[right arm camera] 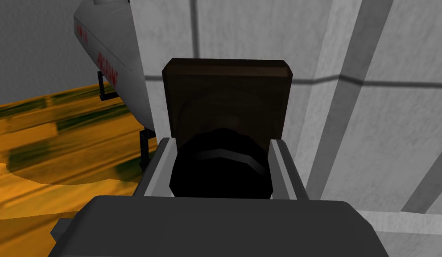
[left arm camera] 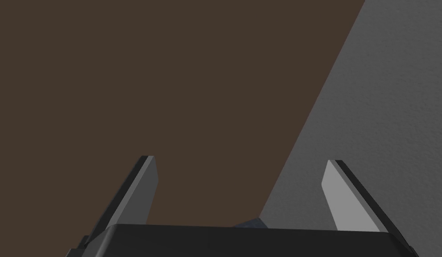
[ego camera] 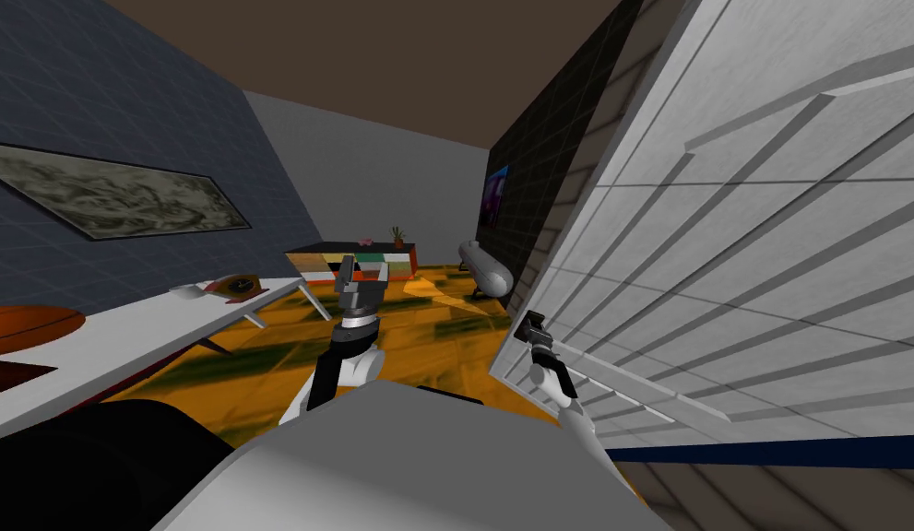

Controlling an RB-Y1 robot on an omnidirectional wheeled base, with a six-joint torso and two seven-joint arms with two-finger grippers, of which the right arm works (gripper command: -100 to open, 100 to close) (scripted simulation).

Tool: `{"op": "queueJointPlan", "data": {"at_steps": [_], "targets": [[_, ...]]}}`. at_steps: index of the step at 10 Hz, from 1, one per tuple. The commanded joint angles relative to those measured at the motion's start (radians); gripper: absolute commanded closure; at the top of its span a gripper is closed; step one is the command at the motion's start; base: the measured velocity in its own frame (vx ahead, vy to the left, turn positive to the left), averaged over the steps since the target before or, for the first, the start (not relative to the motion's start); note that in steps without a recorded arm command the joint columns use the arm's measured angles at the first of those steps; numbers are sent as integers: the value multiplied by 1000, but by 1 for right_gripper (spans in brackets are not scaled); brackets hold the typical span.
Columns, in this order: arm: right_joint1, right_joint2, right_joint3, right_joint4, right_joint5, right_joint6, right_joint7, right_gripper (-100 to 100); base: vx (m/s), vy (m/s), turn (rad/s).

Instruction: Pull the door open

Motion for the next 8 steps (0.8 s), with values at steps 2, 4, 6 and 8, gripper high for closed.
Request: {"op": "queueJointPlan", "data": {"at_steps": [2,4,6,8], "targets": [[10,-14,22,-15,1,-1,-17,100,-204,-32,90],[12,-16,26,-15,1,-1,-19,100,-142,-25,66],[32,-34,51,-33,3,-5,-38,100,-136,-21,75],[51,-57,77,-56,4,-12,-60,100,-177,-57,89]]}}
